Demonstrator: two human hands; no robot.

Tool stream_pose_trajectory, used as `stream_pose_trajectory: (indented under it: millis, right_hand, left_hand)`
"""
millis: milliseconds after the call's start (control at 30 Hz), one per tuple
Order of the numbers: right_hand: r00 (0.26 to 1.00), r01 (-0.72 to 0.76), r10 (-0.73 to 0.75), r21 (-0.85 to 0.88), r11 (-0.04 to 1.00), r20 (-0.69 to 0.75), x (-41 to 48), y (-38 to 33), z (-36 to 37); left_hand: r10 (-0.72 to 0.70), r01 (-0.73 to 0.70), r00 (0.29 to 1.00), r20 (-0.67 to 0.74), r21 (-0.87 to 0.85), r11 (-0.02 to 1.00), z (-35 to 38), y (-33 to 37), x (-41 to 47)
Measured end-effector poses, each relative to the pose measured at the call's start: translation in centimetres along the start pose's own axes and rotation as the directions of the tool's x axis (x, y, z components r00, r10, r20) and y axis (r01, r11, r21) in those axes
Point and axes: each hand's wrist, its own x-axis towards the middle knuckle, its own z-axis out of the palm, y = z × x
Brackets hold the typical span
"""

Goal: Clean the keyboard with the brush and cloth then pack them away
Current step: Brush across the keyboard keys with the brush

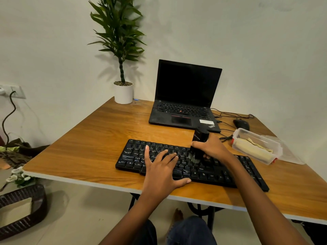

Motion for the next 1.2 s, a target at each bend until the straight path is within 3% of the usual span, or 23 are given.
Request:
stream_pose_trajectory:
  millis: [100,200,333,467,600,733,900,1067,1200]
  right_hand:
    - [0.998,0.049,-0.049,0.015,0.999,-0.029,0.1,-0.1,1.0]
    - [0.999,-0.027,0.025,0.044,0.999,0.026,0.1,0.0,0.9]
    - [0.995,0.014,-0.014,-0.004,1.0,-0.103,0.2,-0.2,1.8]
    - [0.999,0.001,-0.001,-0.011,1.0,0.04,0.0,-0.6,1.8]
    - [0.996,0.045,-0.048,-0.047,0.998,-0.076,0.1,-0.9,2.1]
    - [0.999,-0.027,0.026,0.045,0.999,0.033,-0.8,-0.3,1.5]
    - [0.995,0.058,-0.055,0.038,0.998,-0.086,-0.9,-0.4,2.6]
    - [0.992,-0.006,0.018,0.097,0.995,-0.126,-1.1,0.6,1.6]
    - [0.997,-0.043,0.049,0.11,0.993,-0.053,-1.3,0.6,1.2]
  left_hand:
    - [-0.005,0.005,1.0,0.002,0.007,1.0,0.0,-0.1,0.0]
    - [-0.003,0.003,1.0,0.004,0.004,1.0,0.0,0.0,-0.1]
    - [0.005,-0.005,1.0,-0.005,0.013,1.0,0.1,0.0,-0.1]
    - [0.003,-0.003,1.0,-0.003,0.015,1.0,0.0,-0.1,-0.1]
    - [0.002,-0.002,1.0,0.001,0.01,1.0,-0.1,-0.1,-0.1]
    - [-0.007,0.007,1.0,0.018,0.013,1.0,-0.1,0.0,0.0]
    - [-0.008,0.008,1.0,0.023,0.014,1.0,-0.3,0.0,-0.1]
    - [0.082,-0.082,0.997,0.002,0.037,0.996,-1.0,-1.6,-0.4]
    - [0.135,-0.135,0.991,0.001,0.057,0.989,-2.2,-6.3,-0.9]
